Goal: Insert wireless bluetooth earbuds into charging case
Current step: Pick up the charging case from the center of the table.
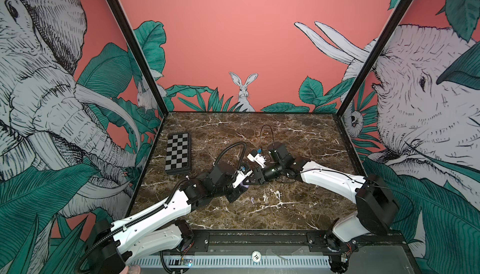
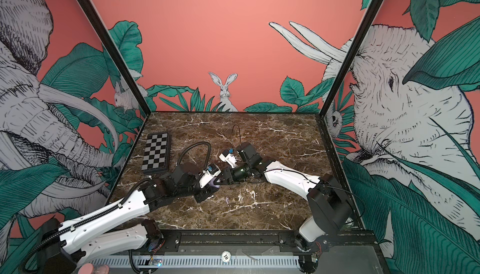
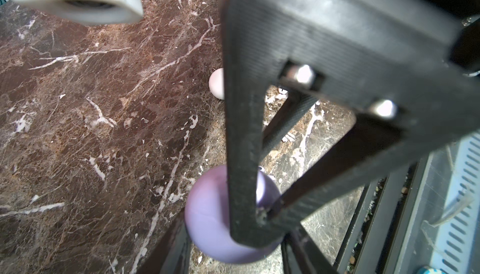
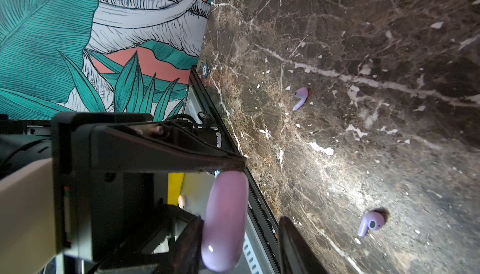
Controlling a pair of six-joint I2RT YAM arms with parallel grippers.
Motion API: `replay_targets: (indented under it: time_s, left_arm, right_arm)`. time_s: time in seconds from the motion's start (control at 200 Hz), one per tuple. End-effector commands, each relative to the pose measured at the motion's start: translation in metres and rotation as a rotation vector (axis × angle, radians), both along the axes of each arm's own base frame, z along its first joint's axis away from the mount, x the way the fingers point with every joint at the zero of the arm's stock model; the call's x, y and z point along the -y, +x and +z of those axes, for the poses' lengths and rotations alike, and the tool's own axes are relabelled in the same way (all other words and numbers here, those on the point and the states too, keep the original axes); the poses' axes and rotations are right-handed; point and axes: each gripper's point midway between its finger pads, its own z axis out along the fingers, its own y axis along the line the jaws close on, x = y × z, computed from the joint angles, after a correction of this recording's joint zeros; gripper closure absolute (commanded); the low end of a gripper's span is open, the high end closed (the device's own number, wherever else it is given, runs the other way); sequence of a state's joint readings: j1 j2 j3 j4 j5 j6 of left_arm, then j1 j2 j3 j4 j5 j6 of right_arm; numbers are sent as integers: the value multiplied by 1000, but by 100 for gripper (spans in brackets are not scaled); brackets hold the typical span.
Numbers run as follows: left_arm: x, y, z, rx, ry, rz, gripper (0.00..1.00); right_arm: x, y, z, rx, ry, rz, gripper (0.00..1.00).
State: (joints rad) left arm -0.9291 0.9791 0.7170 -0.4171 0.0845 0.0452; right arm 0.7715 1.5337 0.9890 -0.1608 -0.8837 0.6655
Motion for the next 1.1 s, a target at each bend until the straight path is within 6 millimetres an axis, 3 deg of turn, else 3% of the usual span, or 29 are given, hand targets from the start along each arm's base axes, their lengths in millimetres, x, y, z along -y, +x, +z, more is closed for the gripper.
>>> replay_targets:
  time_s: [0.0,0.42,0.56,0.745,0.94,1.005,1.095]
  left_arm:
    - [0,-1,-4,14,14,-18,100]
    - [1,3,-6,30,33,-10,100]
    - [2,2,-6,27,33,-15,93]
    - [3,1,-3,35,23,-25,60]
    - [3,1,3,45,1,-16,23]
    - [4,0,7,45,-14,-15,3]
    - [5,0,16,50,-43,-13,1]
  right_arm:
    - [-5,-3,14,27,41,29,54]
    - [-8,-10,11,8,55,57,76]
    - [-9,-11,11,9,59,59,86]
    - [-9,-11,12,16,65,58,100]
    - [-9,-9,13,27,64,49,100]
    - [-9,-9,14,30,65,48,100]
    - [-8,-7,15,43,63,41,100]
